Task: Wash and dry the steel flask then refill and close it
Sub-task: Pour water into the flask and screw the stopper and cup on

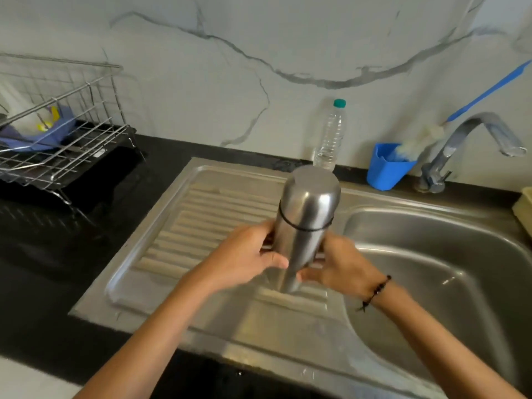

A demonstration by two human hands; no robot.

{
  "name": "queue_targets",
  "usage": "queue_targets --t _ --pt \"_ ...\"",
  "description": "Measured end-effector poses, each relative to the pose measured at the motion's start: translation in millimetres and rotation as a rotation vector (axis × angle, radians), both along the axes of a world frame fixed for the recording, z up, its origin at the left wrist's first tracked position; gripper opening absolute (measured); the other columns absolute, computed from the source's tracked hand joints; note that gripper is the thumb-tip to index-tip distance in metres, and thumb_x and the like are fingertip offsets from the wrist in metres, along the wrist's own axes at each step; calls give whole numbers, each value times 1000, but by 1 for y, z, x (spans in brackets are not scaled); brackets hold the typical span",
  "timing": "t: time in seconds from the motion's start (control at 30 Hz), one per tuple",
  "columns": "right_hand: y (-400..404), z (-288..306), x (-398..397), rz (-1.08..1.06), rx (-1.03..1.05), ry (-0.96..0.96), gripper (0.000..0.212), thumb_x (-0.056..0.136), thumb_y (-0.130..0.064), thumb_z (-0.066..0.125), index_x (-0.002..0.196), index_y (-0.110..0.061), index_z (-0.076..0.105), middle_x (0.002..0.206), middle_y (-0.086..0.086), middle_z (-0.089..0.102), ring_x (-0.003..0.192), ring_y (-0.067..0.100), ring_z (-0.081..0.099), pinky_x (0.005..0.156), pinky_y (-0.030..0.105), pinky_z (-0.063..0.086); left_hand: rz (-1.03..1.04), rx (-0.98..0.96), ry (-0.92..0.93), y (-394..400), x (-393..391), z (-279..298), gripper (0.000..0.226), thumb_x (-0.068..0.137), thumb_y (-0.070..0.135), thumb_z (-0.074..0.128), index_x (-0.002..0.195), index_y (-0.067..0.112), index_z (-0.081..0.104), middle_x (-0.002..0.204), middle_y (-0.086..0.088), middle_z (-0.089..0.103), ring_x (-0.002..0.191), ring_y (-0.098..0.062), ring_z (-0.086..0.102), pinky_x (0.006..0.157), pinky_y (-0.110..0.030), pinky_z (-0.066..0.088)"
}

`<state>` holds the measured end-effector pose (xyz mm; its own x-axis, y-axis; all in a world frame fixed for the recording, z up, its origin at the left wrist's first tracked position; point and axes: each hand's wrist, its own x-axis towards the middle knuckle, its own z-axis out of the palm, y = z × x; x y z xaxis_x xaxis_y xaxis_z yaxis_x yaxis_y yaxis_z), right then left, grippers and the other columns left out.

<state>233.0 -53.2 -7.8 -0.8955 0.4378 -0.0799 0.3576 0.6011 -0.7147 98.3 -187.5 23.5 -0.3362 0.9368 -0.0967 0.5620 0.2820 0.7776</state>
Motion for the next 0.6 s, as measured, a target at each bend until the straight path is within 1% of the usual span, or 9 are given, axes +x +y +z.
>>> queue_targets --t 0.1,0.13,0.2,0.23,0.3,0.33,0.37,0.47,0.6 --pt "48 19 -35 -49 101 -1 63 68 -18 79 121 -12 45 105 3 61 96 22 60 87 39 51 12 30 -7 50 -29 12 37 81 9 72 112 20 56 111 5 66 106 -7 62 93 -21 47" --pt "66 24 -48 -72 113 3 66 68 -17 79 123 -12 43 105 3 60 97 23 58 87 39 50 25 34 6 71 -41 13 38 81 8 71 115 16 56 112 4 65 106 -8 61 94 -23 47" --pt "96 27 -76 -122 136 25 68 67 -16 79 123 -11 41 102 4 58 96 24 57 85 38 49 57 53 8 107 -64 10 43 82 5 70 121 9 53 117 -4 65 110 -15 61 99 -33 47" --pt "109 25 -88 -142 137 29 69 67 -15 78 124 -10 41 102 5 58 96 24 57 85 38 49 75 54 17 123 -74 7 46 82 5 69 124 8 51 120 -7 64 112 -18 61 100 -35 46" --pt "133 18 -107 -150 126 26 71 66 -14 79 125 -8 40 105 8 59 96 26 58 86 39 50 107 28 78 148 -91 0 48 86 10 67 129 6 48 124 -9 62 114 -21 59 99 -30 44" --pt "142 14 -114 -148 114 24 72 66 -14 79 126 -8 40 108 9 59 97 26 58 87 39 49 116 10 108 158 -96 -2 48 87 12 66 130 6 46 125 -9 61 115 -22 59 98 -29 44" --pt "150 11 -121 -144 97 23 73 67 -14 79 127 -8 39 110 9 59 99 26 57 89 40 49 117 -3 122 166 -103 -4 48 88 14 65 131 6 45 127 -10 60 116 -23 58 99 -32 44" --pt "164 3 -133 -139 71 -2 75 68 -14 79 129 -8 36 113 9 57 102 25 56 92 39 48 116 -41 107 180 -114 -10 50 89 16 64 133 6 44 129 -11 58 117 -23 57 102 -39 44" --pt "172 -5 -140 -157 79 -31 72 68 -13 78 128 -9 37 108 8 57 99 24 56 89 37 49 105 -24 80 188 -122 -19 51 89 14 64 135 8 44 128 -9 60 116 -21 58 101 -34 44"
